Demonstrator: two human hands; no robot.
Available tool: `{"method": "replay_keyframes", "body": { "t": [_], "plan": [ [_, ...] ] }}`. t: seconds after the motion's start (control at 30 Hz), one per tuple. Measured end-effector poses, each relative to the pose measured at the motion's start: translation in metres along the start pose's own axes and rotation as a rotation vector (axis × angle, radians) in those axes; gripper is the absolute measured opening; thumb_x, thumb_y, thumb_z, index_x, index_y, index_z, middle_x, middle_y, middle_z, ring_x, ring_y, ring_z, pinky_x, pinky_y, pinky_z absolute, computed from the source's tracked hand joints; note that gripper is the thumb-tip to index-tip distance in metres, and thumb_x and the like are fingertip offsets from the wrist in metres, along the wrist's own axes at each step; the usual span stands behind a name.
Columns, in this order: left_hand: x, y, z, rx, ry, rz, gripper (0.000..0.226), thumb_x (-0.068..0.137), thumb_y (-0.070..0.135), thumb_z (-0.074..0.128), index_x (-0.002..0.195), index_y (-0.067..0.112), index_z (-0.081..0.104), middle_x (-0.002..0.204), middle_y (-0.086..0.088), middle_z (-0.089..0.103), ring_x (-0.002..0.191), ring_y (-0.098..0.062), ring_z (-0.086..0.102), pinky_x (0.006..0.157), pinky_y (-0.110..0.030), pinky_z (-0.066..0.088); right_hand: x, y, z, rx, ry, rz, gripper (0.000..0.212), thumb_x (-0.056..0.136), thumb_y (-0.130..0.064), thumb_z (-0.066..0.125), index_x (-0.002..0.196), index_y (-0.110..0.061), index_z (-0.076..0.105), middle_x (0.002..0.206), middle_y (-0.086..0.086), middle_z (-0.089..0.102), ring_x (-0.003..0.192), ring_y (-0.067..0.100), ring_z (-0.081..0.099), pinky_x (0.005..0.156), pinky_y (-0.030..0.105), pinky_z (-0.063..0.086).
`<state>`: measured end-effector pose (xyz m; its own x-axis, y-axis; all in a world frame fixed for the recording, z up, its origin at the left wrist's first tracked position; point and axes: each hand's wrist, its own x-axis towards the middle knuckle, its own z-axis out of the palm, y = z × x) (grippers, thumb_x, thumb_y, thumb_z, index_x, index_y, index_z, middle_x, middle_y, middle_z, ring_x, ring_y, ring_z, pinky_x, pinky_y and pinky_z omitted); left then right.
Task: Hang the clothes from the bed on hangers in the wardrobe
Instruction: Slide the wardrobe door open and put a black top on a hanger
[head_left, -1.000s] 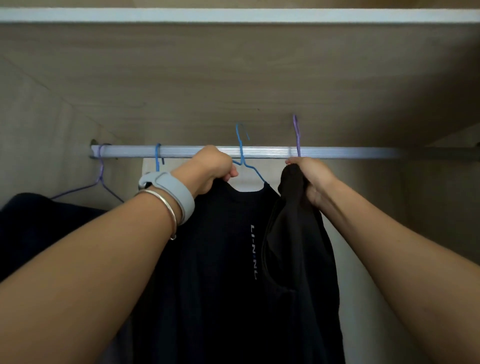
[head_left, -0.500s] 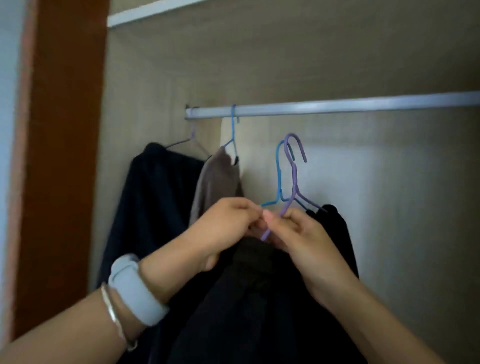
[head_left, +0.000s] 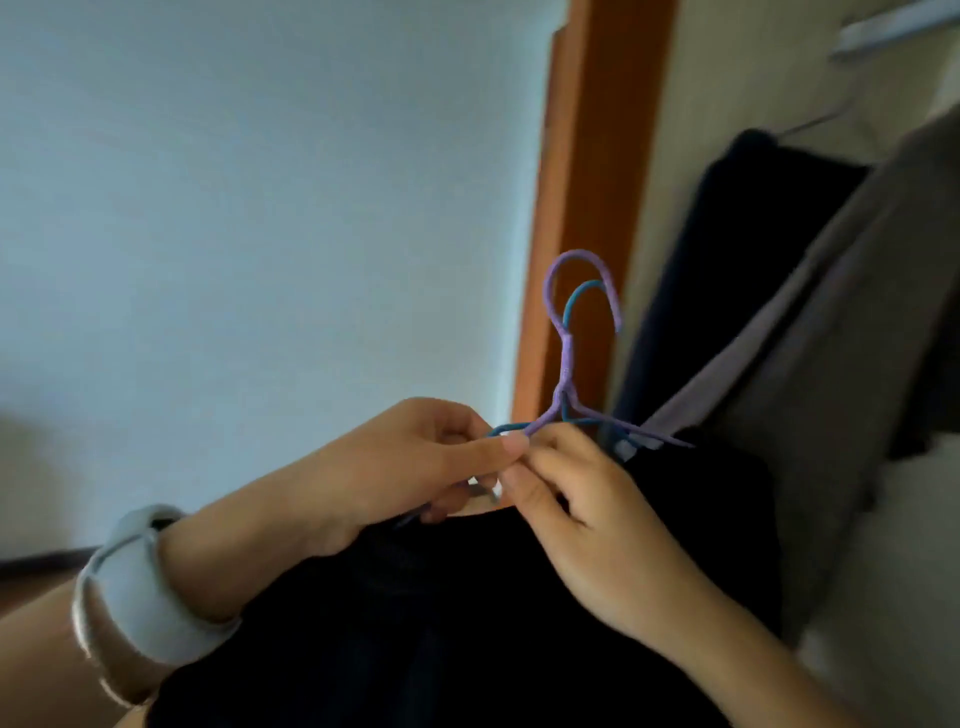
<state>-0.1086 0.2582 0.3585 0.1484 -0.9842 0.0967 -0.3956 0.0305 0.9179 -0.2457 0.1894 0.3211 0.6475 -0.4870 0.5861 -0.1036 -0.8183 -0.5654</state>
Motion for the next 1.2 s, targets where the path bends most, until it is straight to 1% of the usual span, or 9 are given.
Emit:
{"method": "replay_keyframes", "body": {
  "t": [0.13, 0.2, 0.3, 0.4, 0.47, 0.57, 0.73, 0.97, 1.2],
  "plan": [
    [-0.012, -0.044, -0.068, 0.098, 0.211, -0.096, 0.029, 0.073, 0.036, 0.074, 0.075, 0.009, 0.061, 0.056, -0.001, 0.044, 0.038, -0.006, 0.033, 0.038, -0.012, 0.028, 0.051, 0.008, 0.032, -0.07, 0.122, -0.2, 0.024, 0.079, -0.036, 0.054, 0.075, -0.018, 0.069, 0.071, -0.014, 0.059, 0.073, 0.005, 0.055, 0.067, 0.003, 0.04],
    [-0.014, -0.067, -0.105, 0.132, 0.327, -0.124, 0.021, 0.075, 0.029, 0.072, 0.069, 0.013, 0.061, 0.059, -0.003, 0.047, 0.037, -0.006, 0.032, 0.038, -0.012, 0.027, 0.083, 0.022, 0.052, -0.081, 0.138, -0.182, 0.022, 0.079, -0.04, 0.062, 0.086, -0.02, 0.065, 0.079, -0.021, 0.056, 0.079, -0.002, 0.051, 0.071, 0.001, 0.037],
    [-0.012, -0.096, -0.157, 0.16, 0.473, -0.14, 0.026, 0.079, 0.025, 0.069, 0.058, 0.016, 0.056, 0.039, 0.008, 0.045, 0.033, -0.006, 0.029, 0.036, -0.013, 0.024, 0.137, 0.045, 0.097, -0.139, -0.214, -0.001, 0.039, 0.079, -0.051, 0.058, 0.113, -0.033, 0.05, 0.098, -0.018, 0.055, 0.093, -0.001, 0.051, 0.082, 0.01, 0.038],
    [-0.004, -0.119, -0.205, 0.189, 0.577, -0.142, 0.029, 0.08, 0.024, 0.068, 0.055, 0.017, 0.055, 0.033, 0.009, 0.042, 0.031, -0.005, 0.028, 0.035, -0.012, 0.025, 0.191, 0.059, 0.149, -0.281, -0.317, -0.046, 0.032, 0.085, -0.052, 0.051, 0.107, -0.03, 0.058, 0.083, -0.015, 0.055, 0.077, 0.005, 0.053, 0.067, 0.021, 0.041],
    [0.004, -0.128, -0.233, 0.195, 0.613, -0.141, 0.03, 0.08, 0.024, 0.068, 0.054, 0.018, 0.055, 0.034, 0.009, 0.041, 0.032, -0.006, 0.03, 0.037, -0.013, 0.027, 0.226, 0.066, 0.18, -0.319, -0.292, -0.132, 0.031, 0.087, -0.051, 0.048, 0.107, -0.03, 0.059, 0.087, -0.015, 0.051, 0.081, 0.006, 0.051, 0.067, 0.02, 0.039],
    [0.02, -0.137, -0.267, 0.225, 0.651, -0.145, 0.026, 0.08, 0.025, 0.068, 0.058, 0.017, 0.058, 0.036, 0.008, 0.047, 0.032, -0.006, 0.034, 0.039, -0.012, 0.031, 0.275, 0.072, 0.217, -0.36, -0.342, -0.216, 0.035, 0.09, -0.05, 0.039, 0.111, -0.029, 0.059, 0.1, -0.015, 0.047, 0.105, 0.012, 0.046, 0.087, 0.03, 0.04],
    [0.051, -0.161, -0.321, 0.209, 0.698, -0.188, 0.029, 0.089, 0.026, 0.057, 0.062, 0.015, 0.063, 0.037, 0.007, 0.055, 0.032, -0.004, 0.041, 0.041, -0.009, 0.037, 0.349, 0.09, 0.272, -0.165, -0.431, -0.132, 0.035, 0.093, -0.044, 0.04, 0.095, -0.02, 0.066, 0.09, -0.005, 0.071, 0.09, 0.019, 0.063, 0.085, 0.037, 0.049],
    [0.115, -0.212, -0.387, 0.205, 0.777, -0.268, 0.028, 0.094, 0.025, 0.045, 0.077, 0.012, 0.063, 0.06, 0.006, 0.07, 0.04, -0.005, 0.058, 0.045, -0.013, 0.048, 0.437, 0.138, 0.349, -0.031, -0.444, -0.154, 0.033, 0.093, -0.039, 0.042, 0.098, -0.017, 0.066, 0.091, -0.004, 0.069, 0.085, 0.022, 0.06, 0.082, 0.039, 0.047],
    [0.193, -0.268, -0.47, 0.322, 0.894, -0.381, 0.03, 0.096, 0.025, 0.039, 0.081, 0.016, 0.063, 0.068, 0.005, 0.07, 0.058, 0.0, 0.064, 0.061, -0.014, 0.052, 0.562, 0.184, 0.442, 0.103, -0.46, -0.24, 0.029, 0.092, -0.039, 0.046, 0.092, -0.019, 0.067, 0.07, -0.009, 0.058, 0.068, 0.012, 0.053, 0.069, 0.03, 0.041]
  ]
}}
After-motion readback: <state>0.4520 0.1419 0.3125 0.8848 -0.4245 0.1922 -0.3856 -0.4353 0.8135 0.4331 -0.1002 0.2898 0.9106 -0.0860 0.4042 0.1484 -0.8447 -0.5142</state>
